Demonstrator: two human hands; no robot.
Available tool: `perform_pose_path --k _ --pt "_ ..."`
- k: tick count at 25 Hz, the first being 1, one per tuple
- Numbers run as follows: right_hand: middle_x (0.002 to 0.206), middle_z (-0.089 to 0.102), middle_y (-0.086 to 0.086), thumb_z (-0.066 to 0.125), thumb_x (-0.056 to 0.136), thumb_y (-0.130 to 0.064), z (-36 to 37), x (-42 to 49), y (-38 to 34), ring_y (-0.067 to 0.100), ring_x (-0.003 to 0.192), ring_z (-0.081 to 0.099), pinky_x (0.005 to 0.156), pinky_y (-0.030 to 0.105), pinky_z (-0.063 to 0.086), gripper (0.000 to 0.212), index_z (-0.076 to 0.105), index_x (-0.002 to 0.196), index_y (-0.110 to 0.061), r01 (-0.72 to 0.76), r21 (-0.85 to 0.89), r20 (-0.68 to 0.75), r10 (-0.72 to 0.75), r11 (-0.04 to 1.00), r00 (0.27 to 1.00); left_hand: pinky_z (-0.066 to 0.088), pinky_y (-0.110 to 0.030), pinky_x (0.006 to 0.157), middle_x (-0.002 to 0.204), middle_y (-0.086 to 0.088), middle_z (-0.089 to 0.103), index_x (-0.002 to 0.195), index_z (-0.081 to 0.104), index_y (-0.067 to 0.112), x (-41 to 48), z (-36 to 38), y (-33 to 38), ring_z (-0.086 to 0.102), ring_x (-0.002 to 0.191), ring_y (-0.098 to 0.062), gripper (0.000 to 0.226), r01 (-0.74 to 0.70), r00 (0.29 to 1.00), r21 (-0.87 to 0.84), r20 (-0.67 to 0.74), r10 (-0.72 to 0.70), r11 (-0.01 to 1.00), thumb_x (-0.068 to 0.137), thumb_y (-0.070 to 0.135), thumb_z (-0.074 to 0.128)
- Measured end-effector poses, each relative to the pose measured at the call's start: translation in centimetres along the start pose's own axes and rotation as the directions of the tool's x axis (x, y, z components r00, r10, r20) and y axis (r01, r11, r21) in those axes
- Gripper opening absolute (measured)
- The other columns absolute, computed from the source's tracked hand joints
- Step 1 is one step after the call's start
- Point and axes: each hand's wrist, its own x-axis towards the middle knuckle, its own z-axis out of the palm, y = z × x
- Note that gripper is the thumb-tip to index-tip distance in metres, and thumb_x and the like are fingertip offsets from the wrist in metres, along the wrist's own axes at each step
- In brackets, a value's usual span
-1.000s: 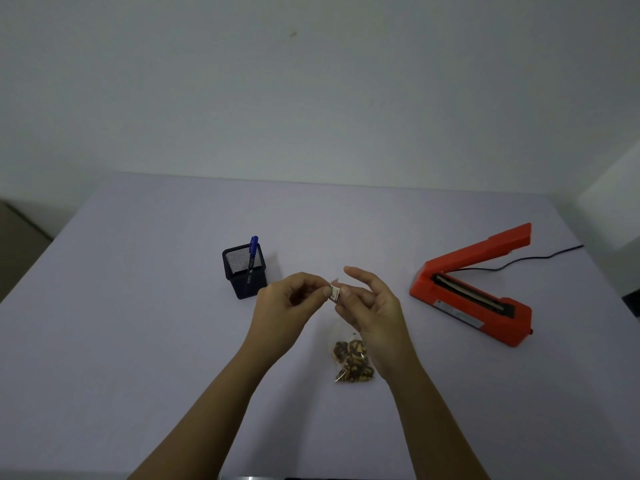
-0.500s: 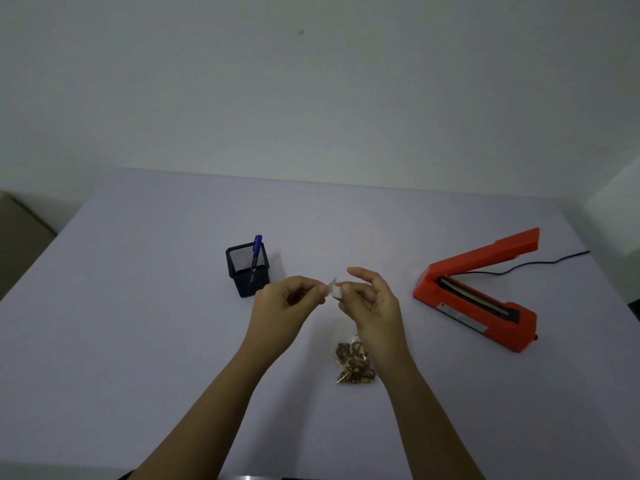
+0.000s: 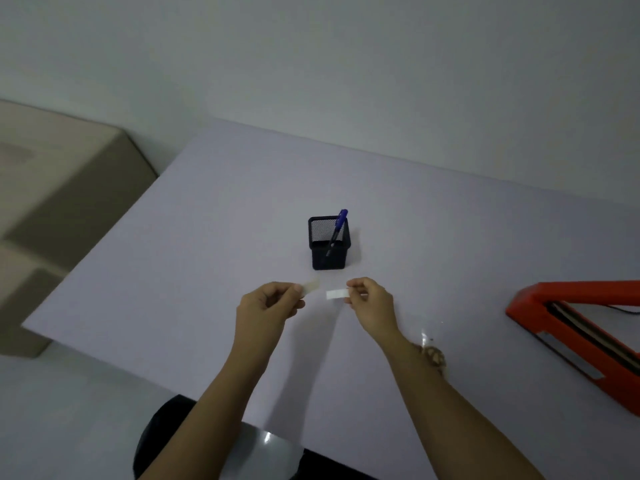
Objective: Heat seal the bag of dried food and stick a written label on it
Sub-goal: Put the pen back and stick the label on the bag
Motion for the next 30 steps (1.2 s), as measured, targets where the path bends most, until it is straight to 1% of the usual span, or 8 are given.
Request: perform_pose_path --k 3,9,12,14,17,20,25,30 --pt "0.098 0.068 0.015 0.054 0.09 -0.007 2.6 1.3 1.3 0.027 0.088 0.067 0.084 0.041 0.054 0.015 0.065 0.1 -0.005 0.009 -0.146 -0.021 -0.012 0.989 1.0 0.056 -0.026 0.073 0.079 -0.007 0.072 0.091 0.072 0.007 0.5 -1.3 -1.1 0.07 0.076 -0.016 0.013 0.031 0.999 0.009 -0.034 -0.031 0.999 0.087 0.015 0.062" --pt "0.114 0.062 0.012 0.05 0.093 -0.011 2.5 0.5 1.6 0.026 0.103 0.059 0.088 0.029 0.044 0.024 0.062 0.113 -0.007 0.097 -0.334 -0.087 -0.133 0.938 0.987 0.056 -0.028 0.075 0.075 -0.005 0.072 0.085 0.072 0.011 1.3 -1.0 -1.5 0.069 0.076 -0.017 0.01 0.038 0.999 0.011 -0.029 -0.037 0.999 0.087 0.015 0.063" --pt "0.107 0.06 0.005 0.049 0.094 -0.011 0.4 -1.2 0.2 0.013 0.08 0.059 0.072 0.019 0.047 0.023 0.064 0.11 -0.014 0.168 -0.206 -0.153 -0.201 0.964 0.968 0.057 -0.029 0.076 0.074 -0.003 0.072 0.081 0.071 0.018 1.7 0.5 -1.5 0.069 0.073 -0.014 0.011 0.014 1.0 0.067 -0.002 -0.014 0.998 0.087 0.018 0.062" --pt "0.1 0.058 -0.002 0.05 0.093 -0.011 -1.4 -3.4 -1.0 0.006 0.07 0.054 0.063 0.011 0.045 0.023 0.066 0.108 -0.019 0.238 -0.087 -0.079 -0.245 0.967 0.966 0.057 -0.031 0.075 0.074 0.001 0.071 0.077 0.068 0.024 1.9 2.1 -1.5 0.068 0.074 -0.013 0.014 -0.02 0.999 0.149 0.033 0.016 0.989 0.088 0.02 0.061" --pt "0.106 0.055 -0.007 0.049 0.094 -0.011 -3.8 -6.4 -1.5 0.002 0.085 0.056 0.07 0.007 0.045 0.028 0.061 0.117 -0.021 0.195 0.009 0.071 -0.195 0.981 0.978 0.055 -0.034 0.075 0.076 0.004 0.07 0.077 0.068 0.026 1.8 5.0 -1.8 0.066 0.076 -0.015 0.012 -0.106 0.982 0.264 0.177 0.06 0.959 0.087 0.025 0.061" --pt "0.115 0.054 -0.008 0.048 0.094 -0.012 -5.9 -8.0 -0.4 0.004 0.097 0.056 0.076 0.005 0.044 0.03 0.058 0.121 -0.023 0.109 0.032 0.073 -0.111 0.994 0.991 0.053 -0.023 0.072 0.079 0.011 0.07 0.082 0.07 0.028 0.7 8.0 -2.3 0.065 0.077 -0.004 0.009 -0.201 0.935 0.291 0.341 0.095 0.935 0.087 0.027 0.062" --pt "0.106 0.062 -0.007 0.059 0.089 -0.027 -8.9 -9.5 2.4 0.014 0.083 0.062 0.06 0.02 0.052 0.018 0.064 0.105 -0.034 0.004 0.175 -0.042 0.003 0.984 0.999 0.049 -0.015 0.074 0.089 0.015 0.068 0.087 0.069 0.033 -1.5 11.6 -3.5 0.062 0.083 0.003 0.017 -0.281 0.872 0.272 0.473 0.127 0.92 0.089 0.018 0.06" --pt "0.083 0.072 0.004 0.063 0.087 -0.025 -10.4 -9.2 5.0 0.017 0.076 0.069 0.07 0.029 0.055 0.013 0.068 0.096 -0.019 -0.094 0.293 -0.13 0.137 0.951 0.982 0.045 -0.008 0.075 0.098 0.012 0.058 0.091 0.071 0.018 -2.0 14.0 -5.0 0.057 0.091 0.0 0.021 -0.364 0.831 0.324 0.536 0.148 0.873 0.086 0.004 0.056"
